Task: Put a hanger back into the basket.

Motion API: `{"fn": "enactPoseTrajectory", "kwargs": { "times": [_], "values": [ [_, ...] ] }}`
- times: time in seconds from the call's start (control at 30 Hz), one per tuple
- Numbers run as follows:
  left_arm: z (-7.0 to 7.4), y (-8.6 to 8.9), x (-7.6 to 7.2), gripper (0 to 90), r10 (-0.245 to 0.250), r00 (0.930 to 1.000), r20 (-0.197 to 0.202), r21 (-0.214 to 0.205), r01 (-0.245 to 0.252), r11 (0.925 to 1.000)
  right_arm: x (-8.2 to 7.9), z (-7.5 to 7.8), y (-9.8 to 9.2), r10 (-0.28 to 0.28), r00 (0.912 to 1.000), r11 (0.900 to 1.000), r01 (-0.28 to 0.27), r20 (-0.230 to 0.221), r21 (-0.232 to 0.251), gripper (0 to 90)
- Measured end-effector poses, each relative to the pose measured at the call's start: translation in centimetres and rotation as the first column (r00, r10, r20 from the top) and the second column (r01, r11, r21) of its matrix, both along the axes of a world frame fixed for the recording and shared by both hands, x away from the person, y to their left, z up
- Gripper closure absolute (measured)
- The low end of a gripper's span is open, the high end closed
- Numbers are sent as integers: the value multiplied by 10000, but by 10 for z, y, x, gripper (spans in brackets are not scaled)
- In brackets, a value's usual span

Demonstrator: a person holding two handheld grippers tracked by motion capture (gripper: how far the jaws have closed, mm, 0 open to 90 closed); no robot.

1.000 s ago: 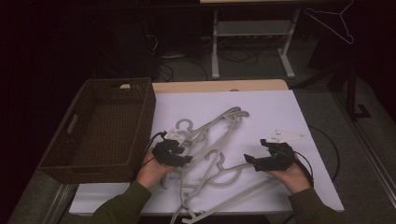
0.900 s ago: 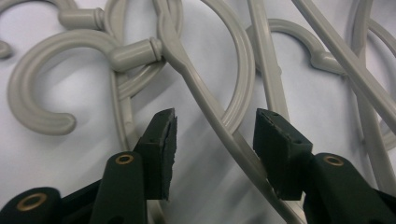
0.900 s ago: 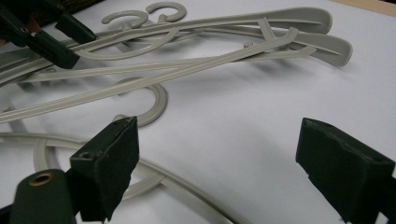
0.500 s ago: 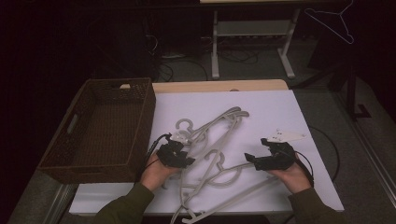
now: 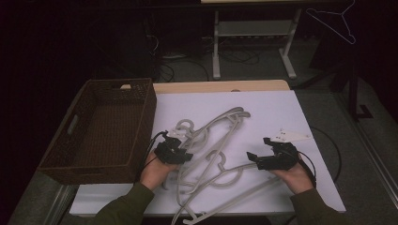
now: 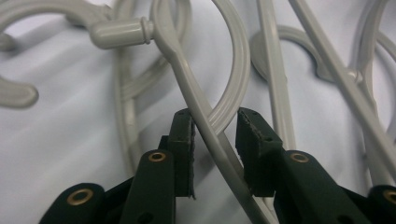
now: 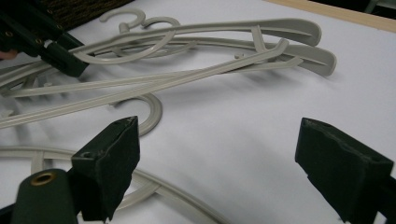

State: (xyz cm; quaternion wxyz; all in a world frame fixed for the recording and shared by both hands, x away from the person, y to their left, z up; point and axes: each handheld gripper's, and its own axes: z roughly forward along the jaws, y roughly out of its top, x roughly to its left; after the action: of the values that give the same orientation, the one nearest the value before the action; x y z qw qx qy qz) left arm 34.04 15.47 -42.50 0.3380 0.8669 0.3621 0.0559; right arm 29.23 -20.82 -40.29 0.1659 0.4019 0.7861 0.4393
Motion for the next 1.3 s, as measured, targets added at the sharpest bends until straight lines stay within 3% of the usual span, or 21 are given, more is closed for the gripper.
{"fn": "enactPoseTrajectory", "kwargs": {
  "times": [0.23, 0.53, 0.87, 1.13, 1.3],
  "values": [
    [6, 3, 0, 799, 150, 9998, 161, -278, -146, 9995, 1, 0, -1, -48, 9999, 10000, 48, 126, 12, 136],
    [13, 2, -2, 817, 3, 9998, 205, -429, 6, 9991, 0, 1, -2, -66, 9999, 10000, 66, 127, 33, 136],
    [29, 1, -9, 825, -330, 9968, 731, -995, 402, 9942, -1, 2, -3, -131, 9997, 9998, 128, 207, 152, 133],
    [43, -3, -16, 826, -484, 9941, 974, -1585, 635, 9853, -7, 9, -9, -406, 9960, 9983, 371, 800, 443, 133],
    [52, -3, -18, 826, -474, 9908, 1267, -1710, 689, 9829, -14, 12, -15, -675, 9931, 9961, 617, 959, 624, 132]
  ]
}}
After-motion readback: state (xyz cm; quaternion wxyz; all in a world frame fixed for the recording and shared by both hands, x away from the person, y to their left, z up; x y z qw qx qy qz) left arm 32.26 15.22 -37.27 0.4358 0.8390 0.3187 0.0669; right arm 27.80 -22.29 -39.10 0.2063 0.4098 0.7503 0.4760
